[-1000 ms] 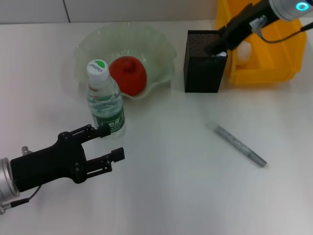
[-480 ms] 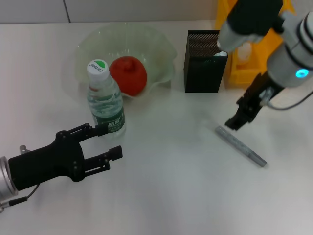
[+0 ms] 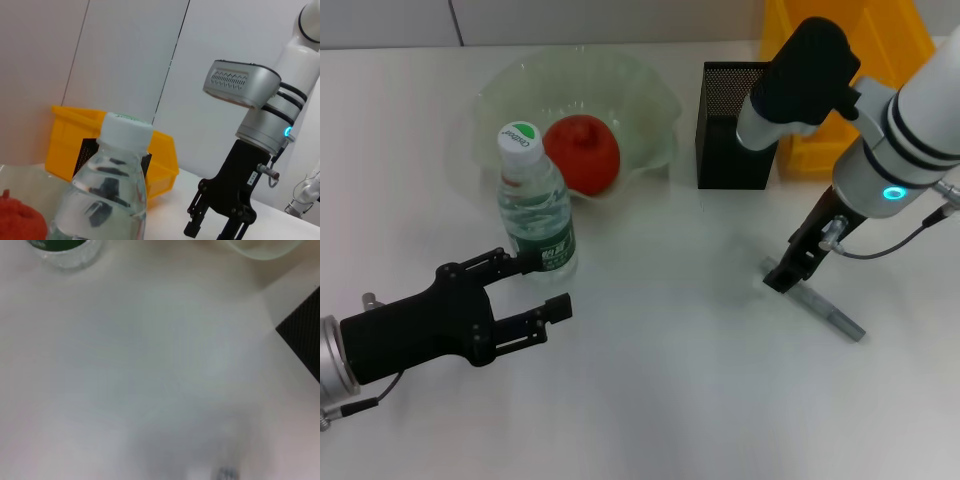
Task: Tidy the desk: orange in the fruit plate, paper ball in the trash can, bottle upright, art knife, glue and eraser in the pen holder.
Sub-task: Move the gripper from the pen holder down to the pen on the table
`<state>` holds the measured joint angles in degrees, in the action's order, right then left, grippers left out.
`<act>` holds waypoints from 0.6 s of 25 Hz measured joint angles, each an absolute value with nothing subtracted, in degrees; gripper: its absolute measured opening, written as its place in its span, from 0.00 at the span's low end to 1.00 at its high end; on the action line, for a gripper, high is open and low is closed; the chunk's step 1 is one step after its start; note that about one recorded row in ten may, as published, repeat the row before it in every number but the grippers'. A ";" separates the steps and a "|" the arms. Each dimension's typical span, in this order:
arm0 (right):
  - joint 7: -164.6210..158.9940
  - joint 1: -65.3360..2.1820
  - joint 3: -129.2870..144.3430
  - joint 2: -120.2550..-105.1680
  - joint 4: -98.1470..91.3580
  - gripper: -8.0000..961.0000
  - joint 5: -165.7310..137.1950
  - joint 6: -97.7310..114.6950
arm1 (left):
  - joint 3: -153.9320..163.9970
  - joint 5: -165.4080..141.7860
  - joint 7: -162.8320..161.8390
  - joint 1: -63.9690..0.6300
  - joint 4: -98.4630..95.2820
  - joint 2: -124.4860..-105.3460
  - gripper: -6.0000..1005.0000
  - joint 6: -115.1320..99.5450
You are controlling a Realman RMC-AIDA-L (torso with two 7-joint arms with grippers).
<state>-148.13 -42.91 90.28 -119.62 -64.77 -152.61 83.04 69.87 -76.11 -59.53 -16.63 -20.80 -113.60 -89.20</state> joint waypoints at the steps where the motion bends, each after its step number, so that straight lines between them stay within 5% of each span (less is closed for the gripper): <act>1: -148.18 -43.02 90.49 -119.62 -63.87 0.64 -151.94 82.21 | 69.87 -76.11 -59.50 -16.58 -20.79 -113.68 0.76 -89.01; 10: -149.24 -43.49 92.45 -119.71 -60.80 0.58 -149.90 79.13 | 69.87 -76.34 -59.70 -16.97 -20.89 -114.11 0.76 -88.66; 15: -149.45 -43.81 92.84 -119.72 -60.73 0.40 -150.08 79.02 | 69.87 -76.30 -59.46 -17.35 -20.74 -114.16 0.76 -88.55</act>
<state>-149.45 -43.81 92.84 -119.72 -60.73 -150.08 79.02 69.87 -76.30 -59.46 -17.35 -20.74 -114.16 -88.55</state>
